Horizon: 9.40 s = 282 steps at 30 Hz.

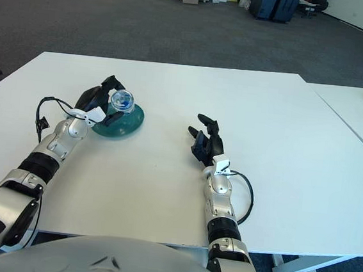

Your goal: Put the bottle into the plate.

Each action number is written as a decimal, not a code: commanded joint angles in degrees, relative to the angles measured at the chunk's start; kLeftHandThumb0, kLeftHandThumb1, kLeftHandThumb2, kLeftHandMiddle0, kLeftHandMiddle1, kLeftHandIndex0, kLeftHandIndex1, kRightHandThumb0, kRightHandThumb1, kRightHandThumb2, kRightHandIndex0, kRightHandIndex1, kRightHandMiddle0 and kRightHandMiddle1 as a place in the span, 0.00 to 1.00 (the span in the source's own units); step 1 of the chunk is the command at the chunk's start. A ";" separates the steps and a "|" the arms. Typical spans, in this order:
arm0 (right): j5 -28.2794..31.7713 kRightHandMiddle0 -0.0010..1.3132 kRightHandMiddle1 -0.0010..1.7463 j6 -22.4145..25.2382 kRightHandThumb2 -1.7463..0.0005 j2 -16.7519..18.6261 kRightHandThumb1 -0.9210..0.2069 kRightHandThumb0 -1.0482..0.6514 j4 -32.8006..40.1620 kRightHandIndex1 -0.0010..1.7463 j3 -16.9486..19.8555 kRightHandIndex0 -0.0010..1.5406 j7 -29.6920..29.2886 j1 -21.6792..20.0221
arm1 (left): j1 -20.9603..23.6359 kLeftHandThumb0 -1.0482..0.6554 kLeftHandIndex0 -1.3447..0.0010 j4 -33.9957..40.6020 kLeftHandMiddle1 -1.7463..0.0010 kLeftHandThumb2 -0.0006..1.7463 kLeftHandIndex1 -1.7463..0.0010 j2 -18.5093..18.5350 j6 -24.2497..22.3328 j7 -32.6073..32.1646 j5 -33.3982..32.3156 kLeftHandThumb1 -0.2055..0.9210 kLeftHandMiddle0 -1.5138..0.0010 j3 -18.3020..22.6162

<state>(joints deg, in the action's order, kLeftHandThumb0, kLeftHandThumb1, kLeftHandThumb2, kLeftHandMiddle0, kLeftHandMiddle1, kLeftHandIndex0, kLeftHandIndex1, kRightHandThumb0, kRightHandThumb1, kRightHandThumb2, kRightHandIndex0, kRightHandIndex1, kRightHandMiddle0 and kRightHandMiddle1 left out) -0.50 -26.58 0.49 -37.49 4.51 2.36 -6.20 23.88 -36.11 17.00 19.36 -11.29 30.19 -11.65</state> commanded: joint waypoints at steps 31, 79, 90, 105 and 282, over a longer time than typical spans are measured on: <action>0.65 0.00 0.45 3.52 0.42 -2.10 0.00 0.08 -2.11 0.13 0.47 0.44 2.33 5.36 | -2.41 0.23 0.81 18.88 0.00 0.35 0.00 6.81 -7.32 34.87 -20.57 0.97 0.68 3.49; 0.12 0.00 0.45 3.89 0.42 -2.90 0.00 0.07 -0.69 0.24 -0.46 0.38 2.70 6.41 | 4.99 0.35 0.59 1.39 0.00 0.70 0.00 3.67 5.98 12.42 -10.71 0.52 0.53 6.68; 0.68 0.00 0.46 3.78 0.41 -2.82 0.00 0.08 -0.52 0.25 -0.34 0.38 3.21 6.64 | 6.51 0.33 0.53 -1.88 0.00 0.77 0.00 3.56 7.06 -1.54 -2.36 0.44 0.30 4.96; 1.06 0.00 0.45 3.92 0.41 -2.72 0.00 0.08 0.16 0.26 -0.28 0.38 3.47 7.17 | 10.00 0.34 0.54 -9.45 0.00 0.77 0.00 4.02 7.29 -4.64 -1.15 0.44 0.23 2.68; 1.92 0.02 0.51 1.72 0.46 -0.88 0.00 0.11 0.57 0.08 1.43 0.32 -2.19 6.12 | -19.02 0.10 1.00 6.25 1.00 0.56 0.92 -7.56 -7.25 11.60 -26.88 1.00 1.00 18.43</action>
<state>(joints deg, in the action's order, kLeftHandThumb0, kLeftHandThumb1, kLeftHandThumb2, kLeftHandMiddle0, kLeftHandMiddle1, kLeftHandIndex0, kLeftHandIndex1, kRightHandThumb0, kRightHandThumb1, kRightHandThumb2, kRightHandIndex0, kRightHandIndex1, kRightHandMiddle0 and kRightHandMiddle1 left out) 1.43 -26.50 -1.03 -33.73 6.18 0.27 -3.18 4.77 -29.61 9.08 13.23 -0.42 3.92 6.79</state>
